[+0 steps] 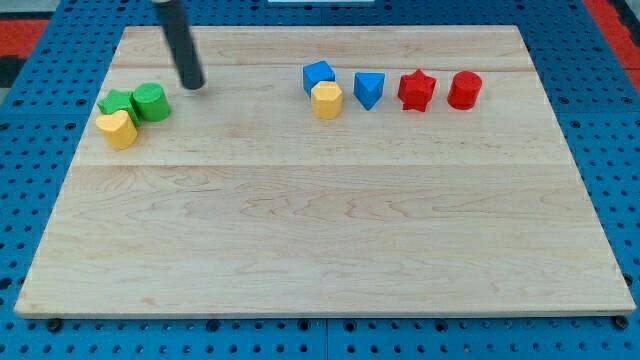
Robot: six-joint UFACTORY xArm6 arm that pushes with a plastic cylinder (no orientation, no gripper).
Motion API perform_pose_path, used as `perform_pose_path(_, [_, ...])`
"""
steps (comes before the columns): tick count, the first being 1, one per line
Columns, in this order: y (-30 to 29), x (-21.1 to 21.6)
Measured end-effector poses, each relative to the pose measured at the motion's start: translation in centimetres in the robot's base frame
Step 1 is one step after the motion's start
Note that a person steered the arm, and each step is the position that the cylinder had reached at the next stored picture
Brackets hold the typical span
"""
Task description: Push the blue cube closer to the green circle
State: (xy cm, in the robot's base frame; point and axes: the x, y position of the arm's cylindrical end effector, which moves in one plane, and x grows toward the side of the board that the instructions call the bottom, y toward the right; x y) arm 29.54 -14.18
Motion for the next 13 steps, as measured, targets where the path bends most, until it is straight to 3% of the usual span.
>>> perform_pose_path(1, [6.7,-4.1])
perform_pose_path(2, [15.9,-5.5])
perform_pose_path(3, [19.1,-2.3])
perform_pose_path(4, [15.7,1.1])
perform_pose_path(5, [11.3,1.2])
perform_pose_path(7, [5.5,-2.3])
perform_pose_path(8, [2.9,-2.0])
perform_pose_path(11, [2.7,5.8])
perform_pose_path(13, [7.0,8.1])
